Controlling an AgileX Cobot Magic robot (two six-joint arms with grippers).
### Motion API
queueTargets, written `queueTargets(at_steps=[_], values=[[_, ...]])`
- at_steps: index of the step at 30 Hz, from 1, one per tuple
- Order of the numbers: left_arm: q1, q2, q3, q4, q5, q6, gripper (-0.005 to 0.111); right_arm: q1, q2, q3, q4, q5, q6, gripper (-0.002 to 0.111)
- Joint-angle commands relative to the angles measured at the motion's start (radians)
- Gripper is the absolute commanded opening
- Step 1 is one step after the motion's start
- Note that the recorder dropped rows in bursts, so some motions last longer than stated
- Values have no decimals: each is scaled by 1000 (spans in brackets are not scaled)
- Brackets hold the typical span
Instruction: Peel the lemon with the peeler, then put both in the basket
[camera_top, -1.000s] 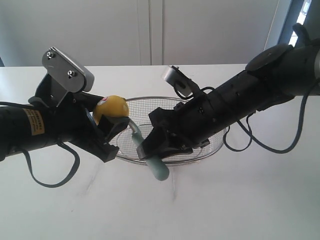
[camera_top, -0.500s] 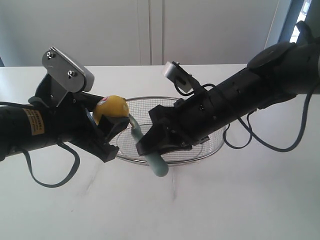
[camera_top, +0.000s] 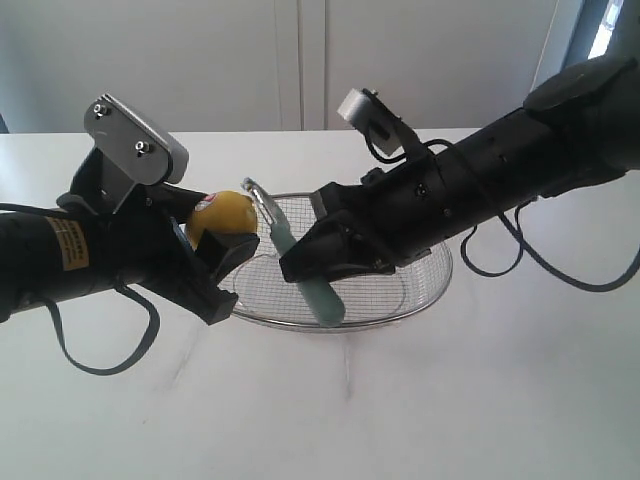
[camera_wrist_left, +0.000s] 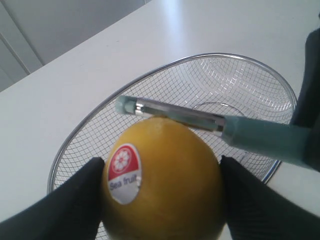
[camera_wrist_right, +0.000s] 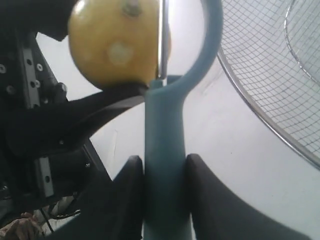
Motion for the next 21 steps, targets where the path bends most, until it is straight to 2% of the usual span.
queueTargets(at_steps=[1,11,15,18,21], values=[[-4,-4,2,5,-16,-5,0,-7,-69,-8,-3,2,-14,0],[-4,-4,2,5,-16,-5,0,-23,-221,-8,-148,-53,-9,0],[-4,-4,2,5,-16,-5,0,-97,-285,-8,-220,-105,51,0],[-4,-4,2,5,-16,-5,0,-184,-301,-8,-353,-183,194,0],[-4,-4,2,5,-16,-5,0,-220,-293,1,-396,-212,231,0]])
